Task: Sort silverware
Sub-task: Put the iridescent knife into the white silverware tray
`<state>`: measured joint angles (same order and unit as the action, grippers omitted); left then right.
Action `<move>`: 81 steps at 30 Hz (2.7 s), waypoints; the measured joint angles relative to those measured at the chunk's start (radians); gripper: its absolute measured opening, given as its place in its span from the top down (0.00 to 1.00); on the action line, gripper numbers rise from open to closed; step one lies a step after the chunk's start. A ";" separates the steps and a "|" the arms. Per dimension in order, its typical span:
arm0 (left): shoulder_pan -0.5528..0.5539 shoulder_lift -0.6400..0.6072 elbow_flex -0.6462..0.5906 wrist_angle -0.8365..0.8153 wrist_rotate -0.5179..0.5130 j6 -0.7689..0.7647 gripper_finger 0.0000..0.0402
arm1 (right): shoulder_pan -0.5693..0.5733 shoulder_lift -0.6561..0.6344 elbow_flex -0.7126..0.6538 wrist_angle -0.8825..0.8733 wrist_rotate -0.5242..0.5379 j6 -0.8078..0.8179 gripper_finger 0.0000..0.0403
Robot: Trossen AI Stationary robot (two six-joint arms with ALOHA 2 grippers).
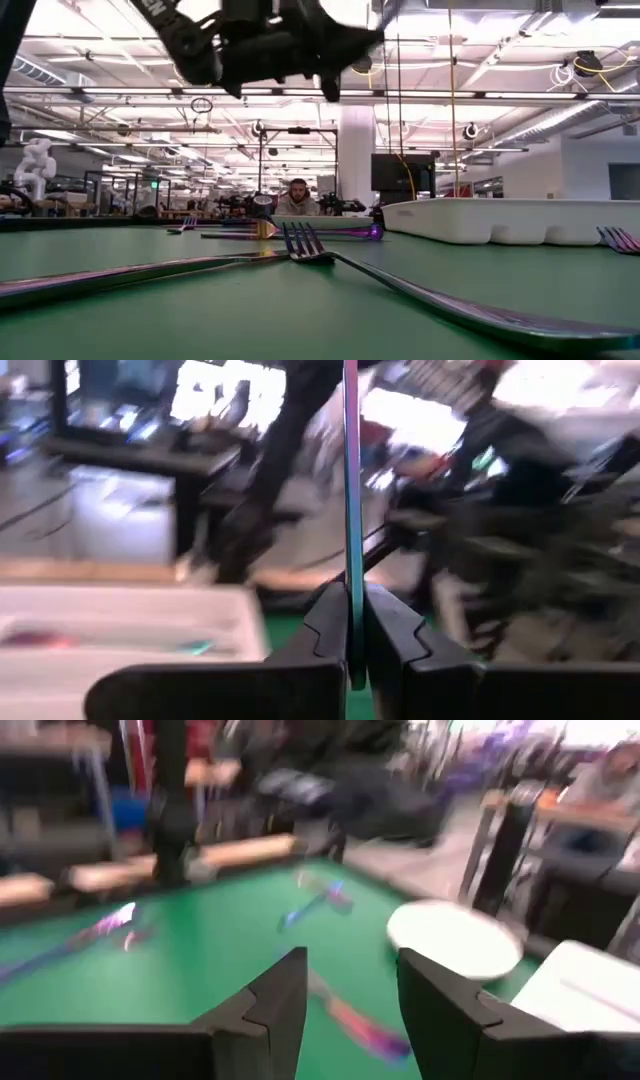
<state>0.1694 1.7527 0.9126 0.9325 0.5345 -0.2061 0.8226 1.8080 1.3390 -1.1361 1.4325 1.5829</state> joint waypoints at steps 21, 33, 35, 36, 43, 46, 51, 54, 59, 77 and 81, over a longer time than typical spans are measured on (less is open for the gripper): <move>-0.172 0.017 -0.116 0.157 -0.437 0.030 0.97 | -0.180 -0.005 0.089 -0.400 0.142 0.371 0.65; -0.190 0.016 -0.116 0.185 -0.555 0.038 0.97 | -0.284 -0.005 0.136 -0.324 0.137 0.304 0.65; -0.191 0.016 -0.116 0.187 -0.553 0.039 0.97 | -0.291 -0.005 0.136 -0.309 0.137 0.290 0.65; -0.190 0.016 -0.116 0.187 -0.554 0.040 0.97 | -0.294 -0.005 0.136 -0.303 0.138 0.283 0.65; -0.189 0.016 -0.116 0.179 -0.572 0.059 0.97 | -0.335 -0.005 0.136 -0.296 0.138 0.253 0.65; -0.190 0.016 -0.116 0.175 -0.592 0.067 0.97 | -0.348 -0.005 0.136 -0.279 0.139 0.220 0.65; -0.189 0.016 -0.116 0.173 -0.600 0.092 0.97 | -0.361 -0.005 0.136 -0.232 0.139 0.185 0.65; -0.189 0.016 -0.116 0.174 -0.611 0.116 0.97 | -0.368 -0.005 0.136 -0.182 0.139 0.187 0.65; -0.189 0.016 -0.116 0.177 -0.615 0.119 0.97 | -0.389 -0.005 0.136 -0.135 0.139 0.187 0.65; -0.172 0.016 -0.115 0.166 -0.580 0.112 0.97 | -0.427 -0.005 0.136 0.028 0.139 0.048 0.65; -0.186 0.016 -0.115 0.165 -0.567 0.109 0.97 | -0.446 -0.005 0.136 0.036 0.139 0.051 0.65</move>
<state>-0.0167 1.7683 0.7975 1.0978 -0.0322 -0.0973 0.3770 1.8027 1.4750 -1.0996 1.5715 1.6341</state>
